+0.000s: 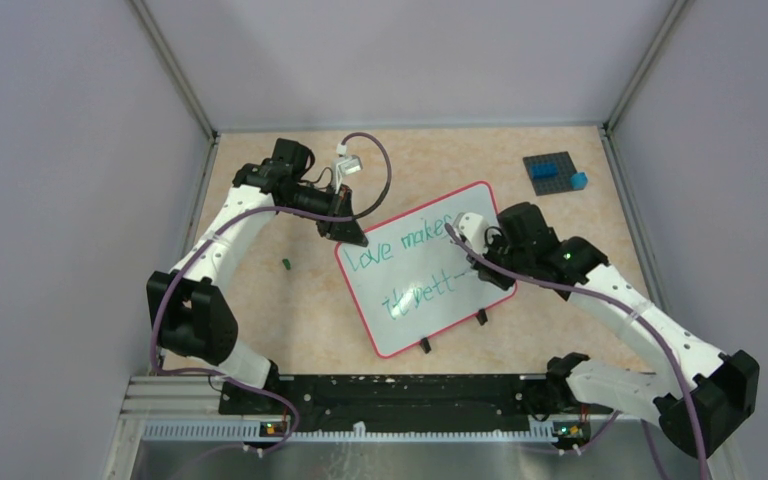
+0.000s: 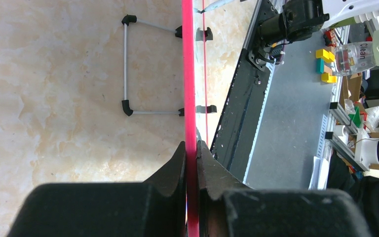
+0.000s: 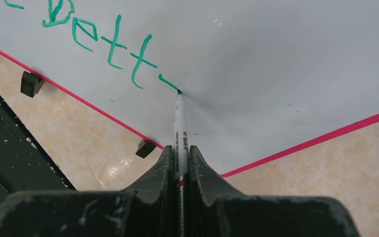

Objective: Write a sentence on the whiteboard

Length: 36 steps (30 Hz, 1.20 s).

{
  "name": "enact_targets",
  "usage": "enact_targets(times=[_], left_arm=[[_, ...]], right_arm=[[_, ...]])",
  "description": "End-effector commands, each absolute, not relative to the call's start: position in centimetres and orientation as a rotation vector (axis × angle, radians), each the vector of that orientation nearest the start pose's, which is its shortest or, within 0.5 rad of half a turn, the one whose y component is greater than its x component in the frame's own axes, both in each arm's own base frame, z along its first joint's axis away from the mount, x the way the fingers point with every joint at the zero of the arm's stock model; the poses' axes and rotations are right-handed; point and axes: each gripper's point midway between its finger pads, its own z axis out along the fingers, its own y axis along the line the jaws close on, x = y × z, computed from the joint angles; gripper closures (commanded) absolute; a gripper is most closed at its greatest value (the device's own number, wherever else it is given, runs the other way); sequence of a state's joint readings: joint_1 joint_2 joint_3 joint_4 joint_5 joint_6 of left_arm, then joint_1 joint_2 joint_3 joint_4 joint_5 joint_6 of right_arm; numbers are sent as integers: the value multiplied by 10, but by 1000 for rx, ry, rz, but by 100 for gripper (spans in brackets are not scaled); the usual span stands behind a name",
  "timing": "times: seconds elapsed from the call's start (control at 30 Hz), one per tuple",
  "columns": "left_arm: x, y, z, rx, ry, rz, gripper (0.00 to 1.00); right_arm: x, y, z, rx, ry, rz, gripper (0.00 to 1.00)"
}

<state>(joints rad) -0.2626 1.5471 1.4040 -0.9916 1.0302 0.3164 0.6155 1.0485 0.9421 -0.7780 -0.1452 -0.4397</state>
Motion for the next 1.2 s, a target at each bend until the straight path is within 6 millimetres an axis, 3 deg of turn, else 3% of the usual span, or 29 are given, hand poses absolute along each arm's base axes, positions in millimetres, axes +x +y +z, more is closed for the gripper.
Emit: enact_targets(times=[0.0,0.33,0.8,1.17], left_arm=[[256,-219,229,998,2159,-1322,100],[256,-219,230,1001,2158,-1315,100],[257,-219,229,1008,2156,-1320,100],[255,-218,226,1011,2167,-1325,100]], right_arm=[[230,153,166,-1255,2066,197,100],[238,166,185,-1232,2023,240,100],[237,178,195,-1236,2002,314,100],[223,185,178,-1299,2024,367,100]])
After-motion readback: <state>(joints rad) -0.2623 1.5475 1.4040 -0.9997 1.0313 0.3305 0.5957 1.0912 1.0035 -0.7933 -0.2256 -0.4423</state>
